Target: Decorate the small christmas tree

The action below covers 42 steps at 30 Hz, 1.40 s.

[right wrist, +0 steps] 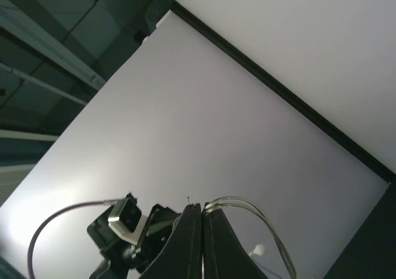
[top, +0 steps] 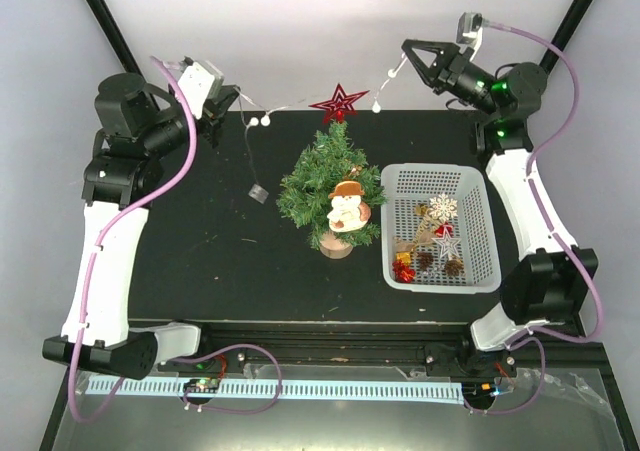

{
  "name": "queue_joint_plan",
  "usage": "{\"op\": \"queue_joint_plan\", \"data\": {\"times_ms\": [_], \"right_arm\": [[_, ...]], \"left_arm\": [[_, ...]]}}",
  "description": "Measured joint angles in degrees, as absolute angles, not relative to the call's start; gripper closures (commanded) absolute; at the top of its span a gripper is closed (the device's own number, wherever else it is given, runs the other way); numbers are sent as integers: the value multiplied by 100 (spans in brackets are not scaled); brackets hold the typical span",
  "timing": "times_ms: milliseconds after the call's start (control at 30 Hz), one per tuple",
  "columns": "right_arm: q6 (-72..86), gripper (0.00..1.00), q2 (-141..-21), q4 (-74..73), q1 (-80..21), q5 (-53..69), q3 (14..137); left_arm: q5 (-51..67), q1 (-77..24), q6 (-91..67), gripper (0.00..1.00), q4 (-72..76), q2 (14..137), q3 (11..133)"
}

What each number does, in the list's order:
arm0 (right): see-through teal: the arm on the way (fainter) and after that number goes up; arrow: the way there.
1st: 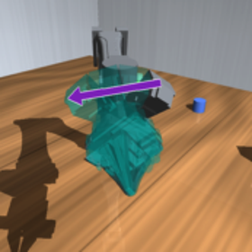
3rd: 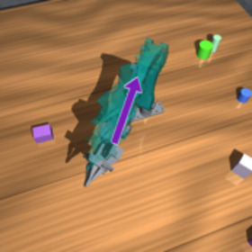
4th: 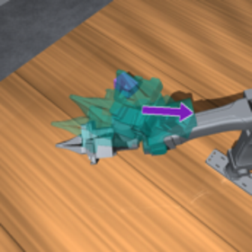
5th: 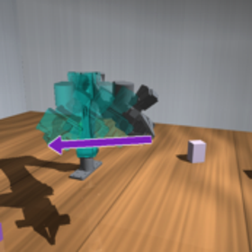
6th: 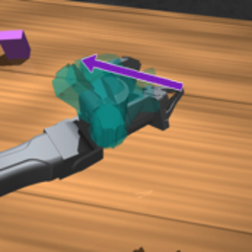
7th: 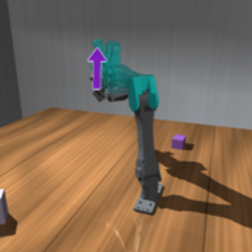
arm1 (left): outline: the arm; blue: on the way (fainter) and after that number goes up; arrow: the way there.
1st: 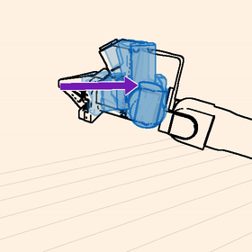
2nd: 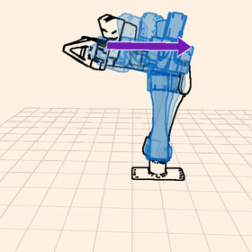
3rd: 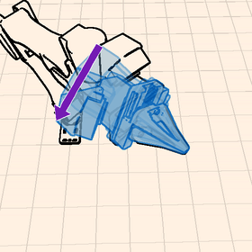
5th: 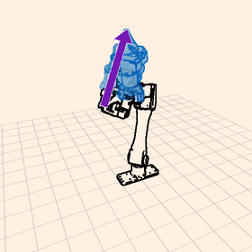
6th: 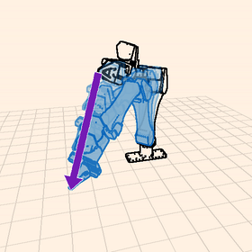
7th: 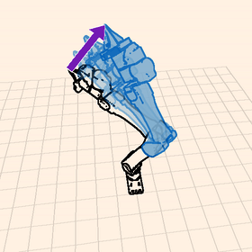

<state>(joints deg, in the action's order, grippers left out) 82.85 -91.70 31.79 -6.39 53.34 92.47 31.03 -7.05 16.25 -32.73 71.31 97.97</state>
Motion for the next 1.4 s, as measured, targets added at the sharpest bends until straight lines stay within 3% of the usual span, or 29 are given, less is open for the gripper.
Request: {"op": "queue_joint_plan", "data": {"times_ms": [300, 767, 1400], "right_arm": [[7830, 99, -8114, 3271, -639, 5579, 8077], [7531, 99, -6884, 3004, -701, 5730, 7286], [6879, 99, -6589, 1929, -2193, 5417, 7402]], "left_arm": [[3479, -670, 1769, 98, -3653, 6663, 9356], [4158, -670, 1927, 99, -4163, 6134, 8989], [4187, -670, 1898, 99, -4156, 6045, 8711]]}}
